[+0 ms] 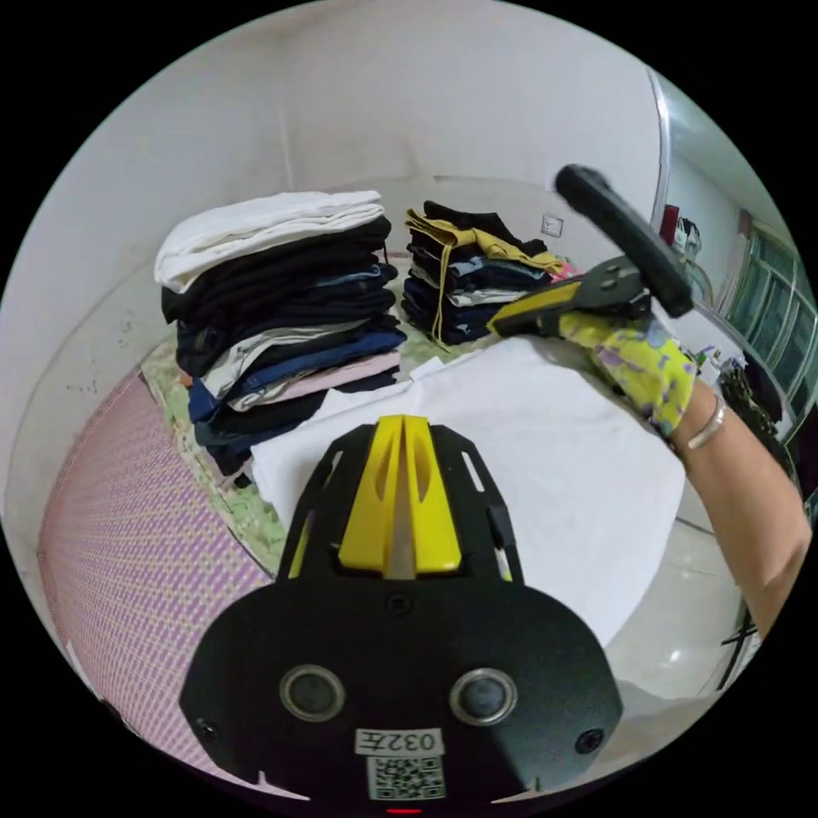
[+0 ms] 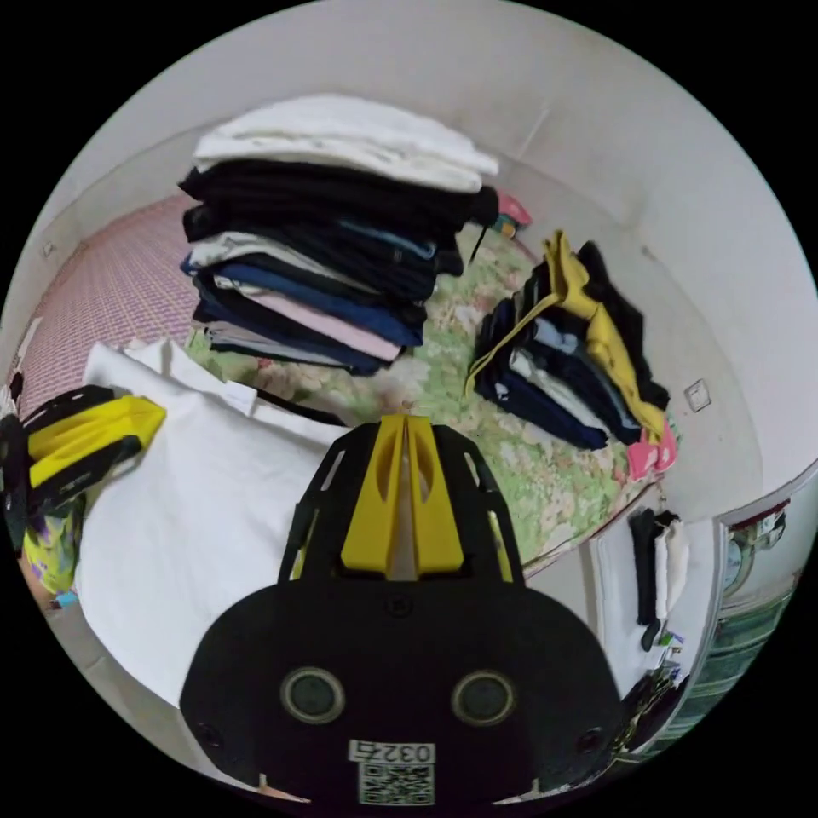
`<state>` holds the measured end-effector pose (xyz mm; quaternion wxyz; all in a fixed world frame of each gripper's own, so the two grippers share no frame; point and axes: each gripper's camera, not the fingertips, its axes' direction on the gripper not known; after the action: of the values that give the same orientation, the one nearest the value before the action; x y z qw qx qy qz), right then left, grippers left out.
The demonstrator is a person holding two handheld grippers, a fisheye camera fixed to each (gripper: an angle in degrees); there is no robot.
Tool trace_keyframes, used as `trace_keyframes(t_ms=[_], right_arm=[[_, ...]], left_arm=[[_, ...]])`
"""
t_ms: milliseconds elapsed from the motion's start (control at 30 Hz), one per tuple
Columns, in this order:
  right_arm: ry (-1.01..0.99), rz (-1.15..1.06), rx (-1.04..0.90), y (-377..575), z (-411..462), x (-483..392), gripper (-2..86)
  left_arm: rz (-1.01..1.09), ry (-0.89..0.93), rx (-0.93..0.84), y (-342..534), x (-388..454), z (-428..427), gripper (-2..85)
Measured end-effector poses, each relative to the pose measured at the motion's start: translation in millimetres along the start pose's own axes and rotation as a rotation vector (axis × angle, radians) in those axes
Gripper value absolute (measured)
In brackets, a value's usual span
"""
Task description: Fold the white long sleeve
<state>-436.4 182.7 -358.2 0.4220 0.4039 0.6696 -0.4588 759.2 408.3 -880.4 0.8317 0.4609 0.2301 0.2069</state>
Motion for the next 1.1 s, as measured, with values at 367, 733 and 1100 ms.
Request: trace_keyframes(t_ms=[367, 733, 1100], right_arm=[[-0.156, -0.044, -0.167, -40, 107, -4, -1.0], [-0.094, -0.049, -0.103, -27, 92, -2, -1.0], [-0.217, 0.003, 0.434, 27, -110, 38, -1.0]], left_arm=[[0.134, -0.242, -0.016, 5, 65, 43, -0.9], [0.139, -0.259, 0.060, 6, 55, 28, -0.9], [-0.043, 0.151, 0.384, 25, -89, -116, -1.0]])
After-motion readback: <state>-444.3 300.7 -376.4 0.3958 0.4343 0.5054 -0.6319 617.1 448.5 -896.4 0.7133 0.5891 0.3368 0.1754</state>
